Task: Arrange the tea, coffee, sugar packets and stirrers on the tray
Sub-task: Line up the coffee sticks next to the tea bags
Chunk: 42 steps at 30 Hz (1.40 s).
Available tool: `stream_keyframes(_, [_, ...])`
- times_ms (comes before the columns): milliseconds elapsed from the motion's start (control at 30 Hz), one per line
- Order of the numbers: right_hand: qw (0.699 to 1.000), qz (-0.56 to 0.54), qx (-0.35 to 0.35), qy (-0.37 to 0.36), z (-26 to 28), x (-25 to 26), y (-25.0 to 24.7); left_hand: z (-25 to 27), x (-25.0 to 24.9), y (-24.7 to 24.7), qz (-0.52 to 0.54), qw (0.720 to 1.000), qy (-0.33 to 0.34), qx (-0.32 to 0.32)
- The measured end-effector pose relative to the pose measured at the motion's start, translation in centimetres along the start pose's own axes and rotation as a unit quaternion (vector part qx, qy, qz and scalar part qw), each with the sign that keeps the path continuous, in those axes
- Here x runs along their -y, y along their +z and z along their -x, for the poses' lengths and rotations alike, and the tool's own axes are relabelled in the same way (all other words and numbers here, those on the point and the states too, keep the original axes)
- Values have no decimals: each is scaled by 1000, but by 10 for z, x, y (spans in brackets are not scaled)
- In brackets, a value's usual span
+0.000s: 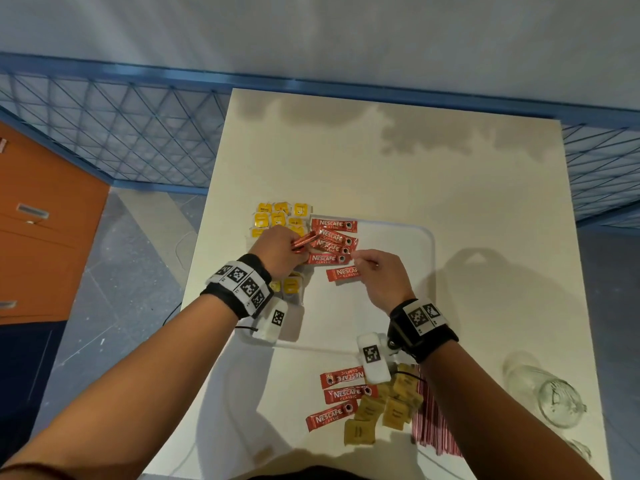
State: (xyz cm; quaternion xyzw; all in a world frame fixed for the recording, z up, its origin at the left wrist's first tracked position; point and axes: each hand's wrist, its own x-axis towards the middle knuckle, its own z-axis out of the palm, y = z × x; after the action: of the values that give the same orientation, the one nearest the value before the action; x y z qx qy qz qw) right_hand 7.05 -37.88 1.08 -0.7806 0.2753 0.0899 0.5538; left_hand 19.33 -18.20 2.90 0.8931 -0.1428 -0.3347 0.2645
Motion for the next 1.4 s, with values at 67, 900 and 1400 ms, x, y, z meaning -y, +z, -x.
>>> stream_keyframes(67, [1000,-11,13,27,-3,-11,4,-4,-9,2,-39,999,5,15])
stream_keyframes(900, [950,276,-40,-140,-25,-4,26,-43,-16,6,-194,981,1,-13])
stream_keyframes(1400, [991,70,-37,-109,-19,14,26,-4,-9,-8,82,993,65,58])
